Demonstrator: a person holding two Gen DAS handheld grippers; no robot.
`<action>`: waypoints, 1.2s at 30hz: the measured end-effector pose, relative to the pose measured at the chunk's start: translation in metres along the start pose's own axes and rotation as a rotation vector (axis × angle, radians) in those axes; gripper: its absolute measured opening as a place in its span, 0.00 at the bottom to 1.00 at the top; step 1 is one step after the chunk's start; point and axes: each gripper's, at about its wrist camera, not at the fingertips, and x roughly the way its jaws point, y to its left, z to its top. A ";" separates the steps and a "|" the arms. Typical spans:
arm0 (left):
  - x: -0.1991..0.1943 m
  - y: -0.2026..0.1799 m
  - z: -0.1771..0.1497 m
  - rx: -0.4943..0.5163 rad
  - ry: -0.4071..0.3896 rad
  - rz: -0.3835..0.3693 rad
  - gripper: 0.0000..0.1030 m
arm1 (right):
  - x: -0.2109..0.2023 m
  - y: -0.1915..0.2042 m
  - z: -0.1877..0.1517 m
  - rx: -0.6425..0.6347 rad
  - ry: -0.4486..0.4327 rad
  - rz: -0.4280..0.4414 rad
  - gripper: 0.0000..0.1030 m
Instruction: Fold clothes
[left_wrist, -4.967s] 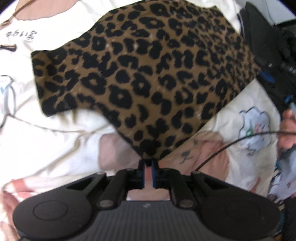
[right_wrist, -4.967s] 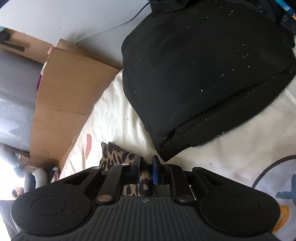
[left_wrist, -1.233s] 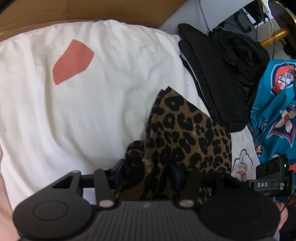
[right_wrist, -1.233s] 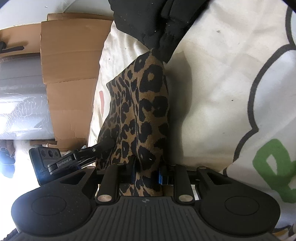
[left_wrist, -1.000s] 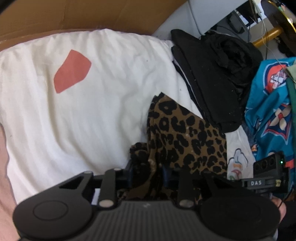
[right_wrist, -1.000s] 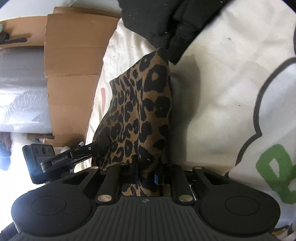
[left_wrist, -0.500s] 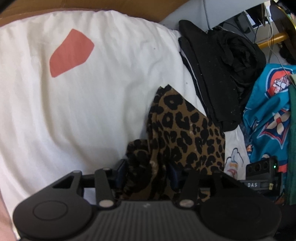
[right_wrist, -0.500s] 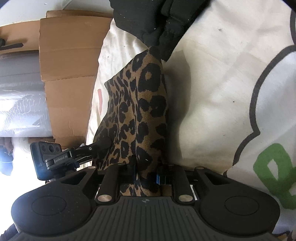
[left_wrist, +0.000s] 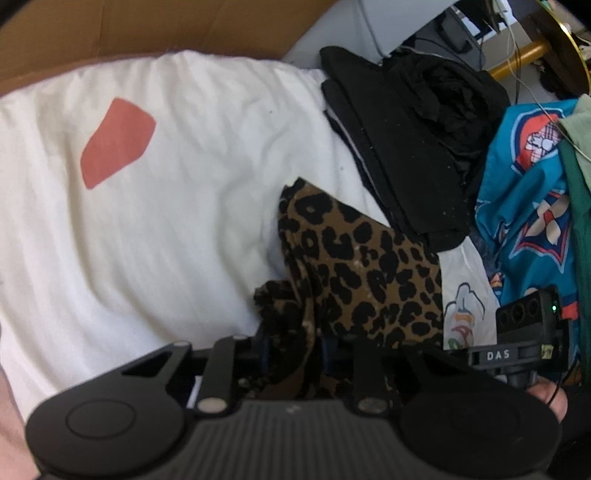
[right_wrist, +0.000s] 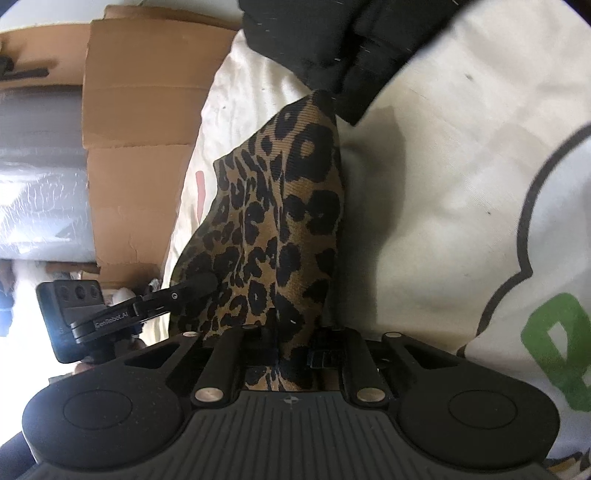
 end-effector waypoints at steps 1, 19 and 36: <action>-0.003 -0.001 -0.001 -0.006 -0.009 0.004 0.24 | -0.001 0.003 0.000 -0.011 -0.002 -0.002 0.10; -0.088 -0.055 -0.022 -0.091 -0.176 0.111 0.23 | -0.024 0.066 0.002 -0.183 -0.050 0.055 0.09; -0.186 -0.123 -0.022 -0.158 -0.330 0.160 0.22 | -0.093 0.168 0.006 -0.368 -0.058 0.080 0.09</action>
